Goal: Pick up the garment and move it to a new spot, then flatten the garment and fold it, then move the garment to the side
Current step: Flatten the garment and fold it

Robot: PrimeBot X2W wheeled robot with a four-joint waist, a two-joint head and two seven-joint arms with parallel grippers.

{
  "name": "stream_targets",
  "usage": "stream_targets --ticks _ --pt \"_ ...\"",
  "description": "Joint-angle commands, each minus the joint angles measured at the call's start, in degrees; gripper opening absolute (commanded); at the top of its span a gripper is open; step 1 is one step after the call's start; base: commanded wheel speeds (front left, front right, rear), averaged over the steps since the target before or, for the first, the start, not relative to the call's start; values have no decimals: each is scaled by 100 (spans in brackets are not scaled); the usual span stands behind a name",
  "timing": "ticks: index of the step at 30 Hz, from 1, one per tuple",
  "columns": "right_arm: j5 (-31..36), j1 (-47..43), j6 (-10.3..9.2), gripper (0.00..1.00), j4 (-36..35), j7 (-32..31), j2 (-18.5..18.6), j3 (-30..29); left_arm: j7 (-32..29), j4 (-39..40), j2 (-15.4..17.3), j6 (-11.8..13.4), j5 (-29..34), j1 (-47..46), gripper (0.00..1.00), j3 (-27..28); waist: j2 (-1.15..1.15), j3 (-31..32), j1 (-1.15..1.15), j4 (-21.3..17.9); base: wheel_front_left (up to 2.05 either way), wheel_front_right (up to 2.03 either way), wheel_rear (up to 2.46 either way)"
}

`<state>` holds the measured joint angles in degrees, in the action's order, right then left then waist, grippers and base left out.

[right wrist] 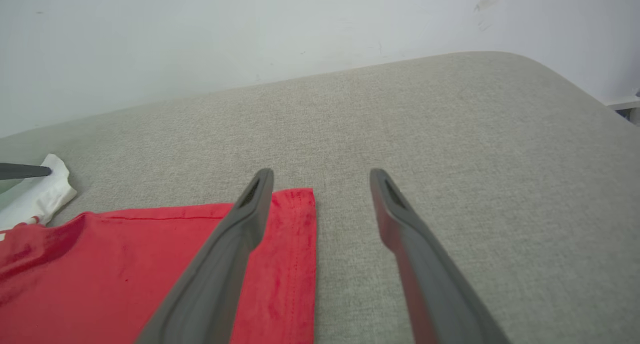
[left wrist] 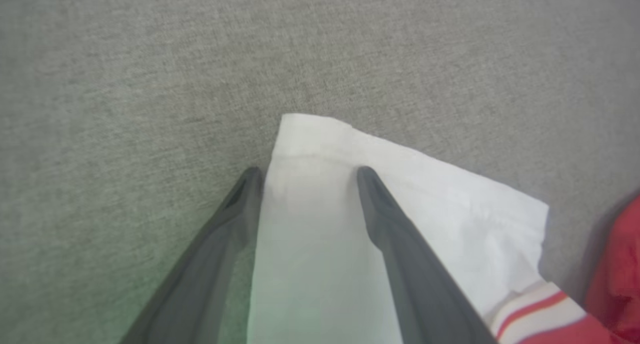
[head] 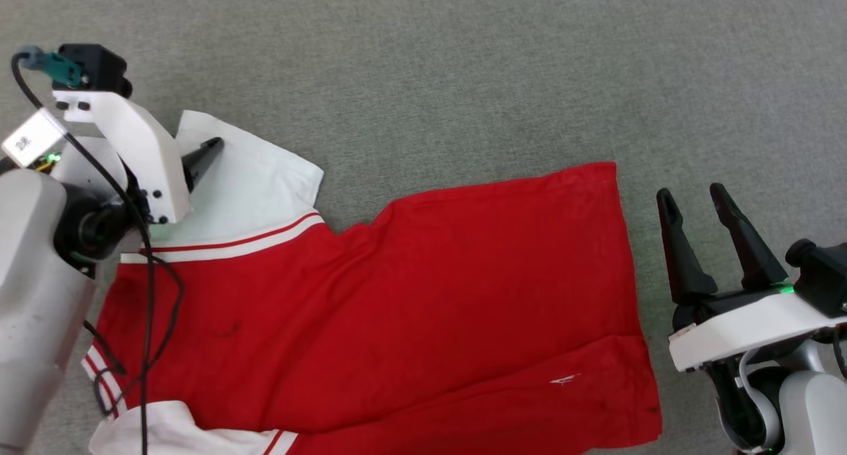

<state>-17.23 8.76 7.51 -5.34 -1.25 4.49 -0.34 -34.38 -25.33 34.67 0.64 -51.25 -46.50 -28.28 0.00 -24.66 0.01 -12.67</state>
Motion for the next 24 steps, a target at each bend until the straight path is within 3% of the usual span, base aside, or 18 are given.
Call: stream_targets --ticks 1,4,5,6,7,14,19,24 --pt "-49 127 -6 100 64 41 -35 32 -401 -147 22 90 -76 -10 100 -108 0 -96 -1 -99 0 0 0" --pt "-106 170 -6 100 132 51 -42 40 -754 -248 4 182 -152 65 100 -202 0 -130 -1 -153 0 0 0" --pt "-125 187 -6 100 161 45 -41 33 -973 -271 -33 211 -227 127 95 -254 0 -137 -1 -169 0 0 0" --pt "-144 207 -6 100 192 41 -34 34 -1128 -266 -54 251 -246 177 52 -325 0 -144 -1 -182 0 0 0" --pt "-216 230 -6 100 278 -19 -20 5 -1267 -234 -98 297 -317 233 0 -358 0 -156 -1 -206 0 0 0" --pt "-692 584 -6 100 798 -433 210 96 -1045 -167 -97 406 -304 345 0 -257 0 -2 -1 -235 0 0 0" --pt "-999 926 -5 100 1175 -1129 640 248 -658 -32 -123 443 -195 162 0 -163 0 144 -1 -98 0 0 0" --pt "-1445 1329 -6 100 1499 -2237 1232 445 -277 203 -242 448 -113 1 0 -98 0 251 -1 185 0 0 0"
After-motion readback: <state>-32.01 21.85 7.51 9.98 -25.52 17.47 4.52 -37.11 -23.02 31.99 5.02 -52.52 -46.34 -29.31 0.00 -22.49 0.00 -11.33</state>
